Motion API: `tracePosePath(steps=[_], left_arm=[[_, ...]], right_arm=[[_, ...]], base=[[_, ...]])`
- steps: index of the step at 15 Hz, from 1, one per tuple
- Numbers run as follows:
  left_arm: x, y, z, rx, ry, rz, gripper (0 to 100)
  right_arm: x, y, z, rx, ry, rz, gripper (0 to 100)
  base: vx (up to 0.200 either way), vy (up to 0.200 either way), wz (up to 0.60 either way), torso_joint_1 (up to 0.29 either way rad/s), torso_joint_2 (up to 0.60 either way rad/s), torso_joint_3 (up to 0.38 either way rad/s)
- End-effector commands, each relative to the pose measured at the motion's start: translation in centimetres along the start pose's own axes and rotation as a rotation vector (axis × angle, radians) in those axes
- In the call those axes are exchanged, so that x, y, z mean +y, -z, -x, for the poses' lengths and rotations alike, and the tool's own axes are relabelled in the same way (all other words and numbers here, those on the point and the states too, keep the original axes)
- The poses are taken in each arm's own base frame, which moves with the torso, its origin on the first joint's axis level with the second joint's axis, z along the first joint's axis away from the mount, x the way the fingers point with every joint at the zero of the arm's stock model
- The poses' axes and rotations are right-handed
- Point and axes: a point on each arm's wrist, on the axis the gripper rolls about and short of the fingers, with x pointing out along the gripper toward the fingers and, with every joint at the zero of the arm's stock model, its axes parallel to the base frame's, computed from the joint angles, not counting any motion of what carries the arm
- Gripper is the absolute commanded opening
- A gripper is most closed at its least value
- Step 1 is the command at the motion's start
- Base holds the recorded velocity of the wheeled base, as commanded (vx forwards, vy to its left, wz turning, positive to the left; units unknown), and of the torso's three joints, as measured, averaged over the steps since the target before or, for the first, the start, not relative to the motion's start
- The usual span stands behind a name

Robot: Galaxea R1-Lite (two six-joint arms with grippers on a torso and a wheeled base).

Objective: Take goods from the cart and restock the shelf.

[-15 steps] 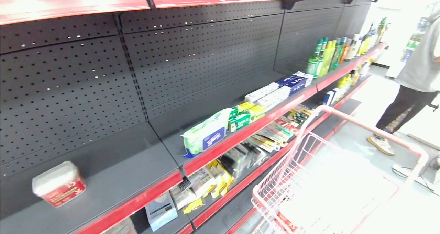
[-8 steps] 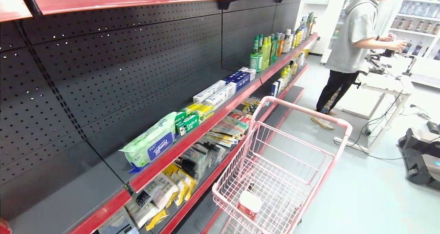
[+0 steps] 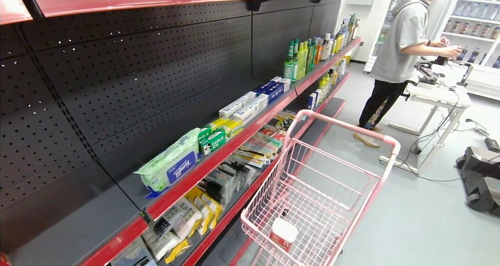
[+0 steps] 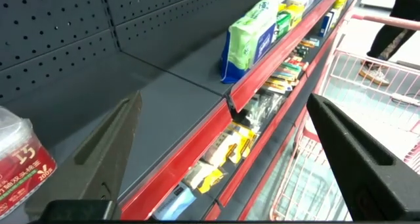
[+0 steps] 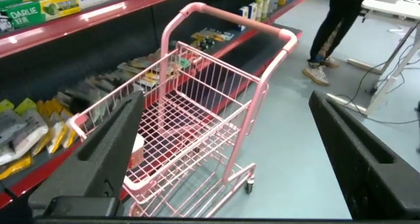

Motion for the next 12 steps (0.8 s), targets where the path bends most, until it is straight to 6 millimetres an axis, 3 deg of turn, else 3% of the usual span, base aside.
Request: tracePosePath(steps=[1, 5, 6, 7, 8, 9, 10, 12], left_arm=[[0.0, 0.0, 0.0, 0.001, 0.000, 0.000, 100], [0.0, 0.0, 0.0, 0.001, 0.000, -0.001, 100], [0.0, 0.0, 0.0, 0.003, 0.000, -0.001, 100], [0.0, 0.0, 0.0, 0.001, 0.001, -0.001, 100], [0.0, 0.0, 0.0, 0.001, 0.001, -0.001, 100], [0.0, 0.0, 0.0, 0.001, 0.001, -0.001, 100], [0.0, 0.0, 0.0, 0.001, 0.003, -0.001, 100], [0.0, 0.0, 0.0, 0.001, 0.003, -0.001, 100]], right_arm=[[0.0, 0.0, 0.0, -0.001, -0.002, 0.003, 100], [0.0, -0.5, 0.1, -0.027, -0.026, 0.010, 100], [-0.2, -6.9, -0.5, -0.065, -0.120, -0.023, 100], [-0.5, -13.3, -3.6, -0.033, -0.067, -0.178, 100], [-0.6, -16.6, -5.5, -0.040, -0.048, -0.272, 100], [-0.4, -16.9, -7.4, 0.021, -0.054, -0.182, 100], [-0.2, -14.9, -10.1, 0.166, -0.054, -0.023, 100], [0.9, -12.2, -17.0, 0.421, -0.179, 0.009, 100]], base=[[0.000, 0.000, 0.00, 0.000, 0.00, 0.000], [0.000, 0.000, 0.00, 0.000, 0.00, 0.000], [0.000, 0.000, 0.00, 0.000, 0.00, 0.000], [0.000, 0.000, 0.00, 0.000, 0.00, 0.000], [0.000, 0.000, 0.00, 0.000, 0.00, 0.000], [0.000, 0.000, 0.00, 0.000, 0.00, 0.000], [0.000, 0.000, 0.00, 0.000, 0.00, 0.000], [0.000, 0.000, 0.00, 0.000, 0.00, 0.000]])
